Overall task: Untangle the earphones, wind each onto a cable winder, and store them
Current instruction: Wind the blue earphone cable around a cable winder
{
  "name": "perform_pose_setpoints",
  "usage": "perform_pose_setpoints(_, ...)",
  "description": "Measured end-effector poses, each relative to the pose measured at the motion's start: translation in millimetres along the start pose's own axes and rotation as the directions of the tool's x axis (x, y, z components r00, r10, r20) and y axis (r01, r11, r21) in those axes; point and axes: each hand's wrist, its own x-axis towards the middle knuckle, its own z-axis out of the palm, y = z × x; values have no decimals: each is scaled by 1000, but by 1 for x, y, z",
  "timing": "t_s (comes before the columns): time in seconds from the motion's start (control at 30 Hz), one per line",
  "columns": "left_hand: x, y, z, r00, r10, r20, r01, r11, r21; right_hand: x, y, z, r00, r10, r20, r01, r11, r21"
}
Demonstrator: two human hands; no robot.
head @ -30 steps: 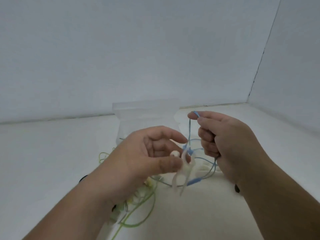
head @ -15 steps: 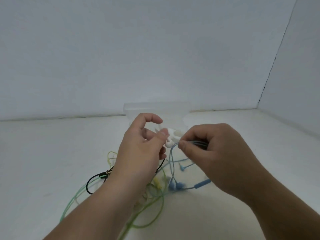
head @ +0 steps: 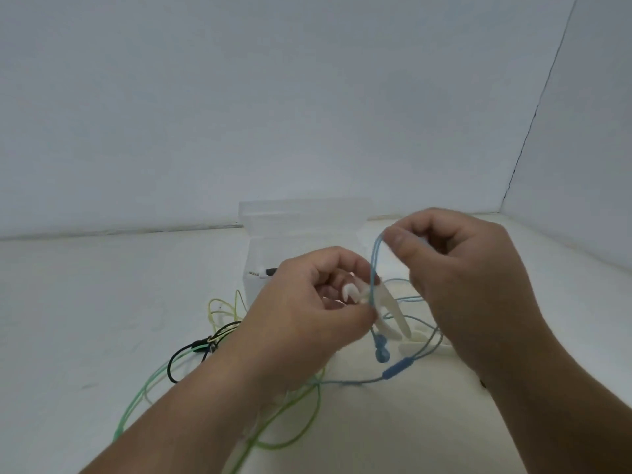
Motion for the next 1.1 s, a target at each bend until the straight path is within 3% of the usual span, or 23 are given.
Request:
perform_pose_setpoints(0.1,-1,1,1,997,-22,69,24,999,-34,4,6,-6,983,120,-142,-103,987,121)
perform_pose_setpoints(0.2,0,1,1,997,-31,72,38,995,-88,6,10,-8,957,213,-197,-170,962,215)
perform_pose_setpoints(0.4,-2,1,1,978,-97,187,86,994,65,6,12,-4,955,267,-129,-223,933,282)
perform_pose_setpoints(0.57,-6,4,5,986,-84,146,97,992,-81,8,14,-6,928,348,-135,-274,881,385)
perform_pose_setpoints(0.77,-6,5,5,996,69,53,-73,994,82,8,14,-6,926,361,-111,-284,860,423)
perform_pose_setpoints(0.97,-5,4,10,996,78,40,-77,997,-21,12,9,-5,902,428,-49,-322,745,584)
perform_pose_setpoints(1.1,-8,5,12,997,38,62,-36,999,-32,11,9,-5,926,364,-104,-250,794,555)
